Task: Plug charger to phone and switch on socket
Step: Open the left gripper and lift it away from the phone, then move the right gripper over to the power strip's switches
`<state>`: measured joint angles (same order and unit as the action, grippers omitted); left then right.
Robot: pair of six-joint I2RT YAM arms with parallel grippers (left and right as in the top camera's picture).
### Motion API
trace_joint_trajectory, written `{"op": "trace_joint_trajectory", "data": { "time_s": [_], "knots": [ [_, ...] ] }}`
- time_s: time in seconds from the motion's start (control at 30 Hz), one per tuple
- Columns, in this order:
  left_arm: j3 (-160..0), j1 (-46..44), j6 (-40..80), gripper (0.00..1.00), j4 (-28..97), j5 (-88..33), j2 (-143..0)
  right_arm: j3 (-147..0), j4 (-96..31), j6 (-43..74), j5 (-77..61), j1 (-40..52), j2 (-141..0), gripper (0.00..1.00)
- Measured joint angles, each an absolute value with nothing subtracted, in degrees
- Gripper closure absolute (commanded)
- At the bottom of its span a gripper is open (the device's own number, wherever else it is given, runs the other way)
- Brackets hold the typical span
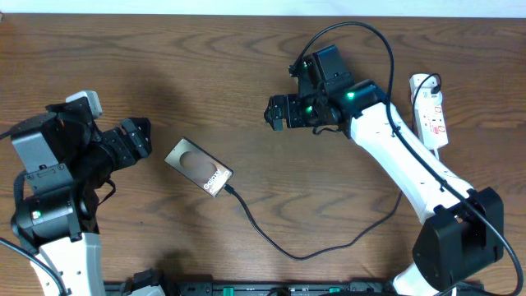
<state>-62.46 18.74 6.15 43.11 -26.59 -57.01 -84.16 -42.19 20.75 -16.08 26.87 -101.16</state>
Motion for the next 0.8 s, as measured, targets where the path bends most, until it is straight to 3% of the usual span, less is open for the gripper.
{"op": "trace_joint_trajectory", "data": {
  "time_s": [0.8],
  "knots": [
    [-62.46, 18.74, 6.15, 0.14, 43.46, -26.57, -57.01, -84.16, -48.47, 20.38, -11.81, 25.17, -101.16, 0.01]
  ]
}}
